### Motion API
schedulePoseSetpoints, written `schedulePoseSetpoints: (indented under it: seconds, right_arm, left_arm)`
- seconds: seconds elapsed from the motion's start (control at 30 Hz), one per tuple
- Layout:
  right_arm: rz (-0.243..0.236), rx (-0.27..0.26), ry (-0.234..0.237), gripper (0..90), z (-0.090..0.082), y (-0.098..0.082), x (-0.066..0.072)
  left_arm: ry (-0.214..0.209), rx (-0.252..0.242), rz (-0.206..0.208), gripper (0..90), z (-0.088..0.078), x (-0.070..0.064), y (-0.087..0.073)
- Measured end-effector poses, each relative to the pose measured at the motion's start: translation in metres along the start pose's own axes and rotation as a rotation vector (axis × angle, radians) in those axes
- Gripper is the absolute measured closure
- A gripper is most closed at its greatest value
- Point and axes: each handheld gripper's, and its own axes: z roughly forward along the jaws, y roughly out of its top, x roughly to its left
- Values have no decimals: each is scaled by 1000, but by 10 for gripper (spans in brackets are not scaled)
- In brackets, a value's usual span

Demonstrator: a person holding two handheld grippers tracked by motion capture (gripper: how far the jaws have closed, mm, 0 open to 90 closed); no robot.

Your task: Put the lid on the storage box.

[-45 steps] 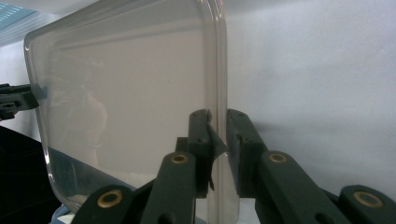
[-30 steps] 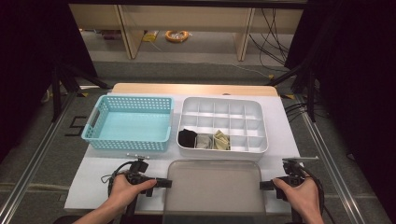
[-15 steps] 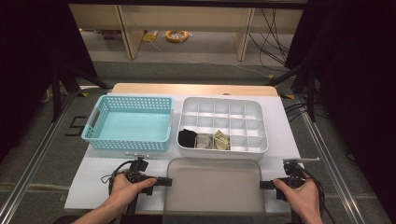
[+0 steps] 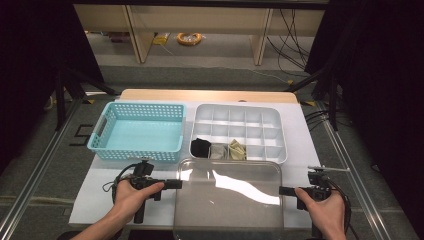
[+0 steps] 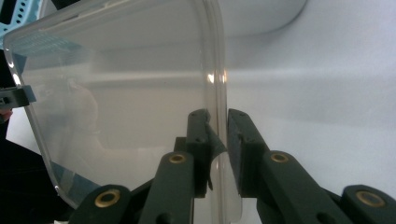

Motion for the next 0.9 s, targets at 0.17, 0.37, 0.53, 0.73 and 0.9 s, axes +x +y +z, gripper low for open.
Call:
schedulePoseSetpoints:
  seconds: [0.17, 0.37, 0.53, 0.73, 0.9]
  right_arm:
    - [3, -32, 7, 798, -5, 4, 3]
    - [36, -72, 41, 797, -8, 10, 4]
    - [20, -92, 29, 796, -9, 17, 2]
    - [-14, -116, 25, 795, -13, 24, 1]
    - [44, -119, 51, 794, -16, 29, 6]
  left_arm:
    - [-3, -24, 28, 761, -2, -6, 9]
    - [-11, -49, 70, 763, -4, -10, 22]
    - [-10, -62, 92, 762, -2, -13, 32]
    - [-13, -72, 96, 762, -1, -15, 40]
    - [-19, -83, 112, 764, -2, -17, 48]
